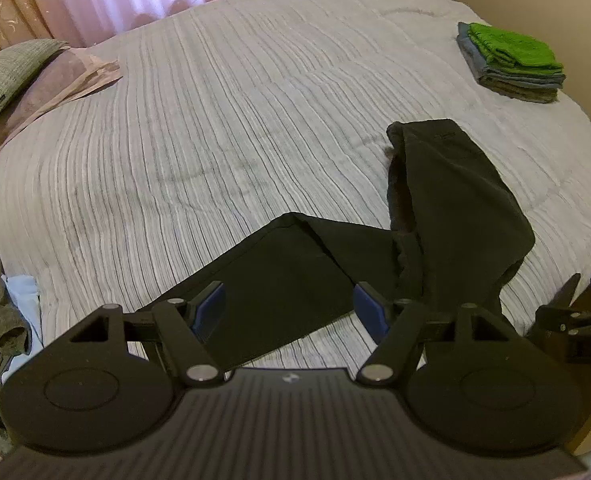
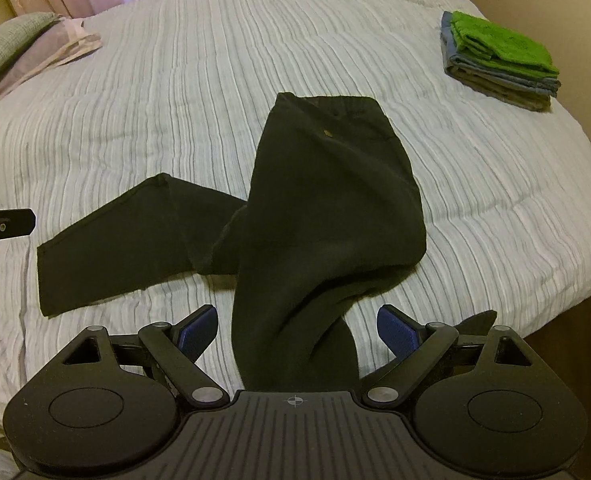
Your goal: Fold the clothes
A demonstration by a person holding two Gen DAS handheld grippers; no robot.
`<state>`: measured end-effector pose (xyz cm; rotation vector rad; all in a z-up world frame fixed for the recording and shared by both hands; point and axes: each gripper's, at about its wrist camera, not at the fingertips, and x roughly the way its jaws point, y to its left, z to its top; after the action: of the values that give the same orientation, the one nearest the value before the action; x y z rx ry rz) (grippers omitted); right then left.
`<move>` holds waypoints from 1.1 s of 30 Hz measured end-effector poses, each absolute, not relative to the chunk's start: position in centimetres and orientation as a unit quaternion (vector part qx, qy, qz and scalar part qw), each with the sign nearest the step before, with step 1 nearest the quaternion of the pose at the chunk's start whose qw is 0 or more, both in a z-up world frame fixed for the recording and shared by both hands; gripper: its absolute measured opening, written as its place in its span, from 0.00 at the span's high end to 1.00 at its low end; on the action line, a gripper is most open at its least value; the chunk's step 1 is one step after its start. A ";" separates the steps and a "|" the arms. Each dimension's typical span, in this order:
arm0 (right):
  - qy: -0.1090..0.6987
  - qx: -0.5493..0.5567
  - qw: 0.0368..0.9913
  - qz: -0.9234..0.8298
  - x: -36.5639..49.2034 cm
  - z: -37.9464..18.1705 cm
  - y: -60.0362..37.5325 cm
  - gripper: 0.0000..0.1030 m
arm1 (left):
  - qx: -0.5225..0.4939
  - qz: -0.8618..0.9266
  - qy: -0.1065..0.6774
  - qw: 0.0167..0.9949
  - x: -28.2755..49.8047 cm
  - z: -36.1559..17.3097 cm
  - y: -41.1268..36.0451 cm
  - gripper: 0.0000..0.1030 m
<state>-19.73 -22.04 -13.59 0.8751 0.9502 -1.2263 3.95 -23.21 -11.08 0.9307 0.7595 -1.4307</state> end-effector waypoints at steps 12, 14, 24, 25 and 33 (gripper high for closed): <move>0.451 0.373 0.643 -0.493 -26.8 -15.1 -26.8 0.13 | 0.408 -0.549 0.364 0.632 -2.6 -13.1 -25.1 0.35; 0.464 0.365 0.647 -0.483 -28.4 -15.5 -27.7 0.13 | 0.408 -0.537 0.371 0.638 -4.3 -13.6 -25.1 0.35; 0.537 0.311 0.671 -0.405 -32.8 -18.5 -30.6 0.13 | 0.397 -0.453 0.442 0.665 -9.4 -16.7 -22.1 0.35; 0.543 0.305 0.675 -0.397 -32.9 -18.7 -30.7 0.13 | 0.395 -0.443 0.449 0.668 -9.7 -17.0 -21.6 0.35; 0.564 0.273 0.695 -0.353 -32.9 -20.5 -32.1 0.13 | 0.381 -0.385 0.486 0.686 -11.0 -18.3 -18.8 0.35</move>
<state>-32.91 -32.05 -20.49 0.6098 1.2592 -0.7877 -10.99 -18.84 -18.32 0.8541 1.0890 -0.8626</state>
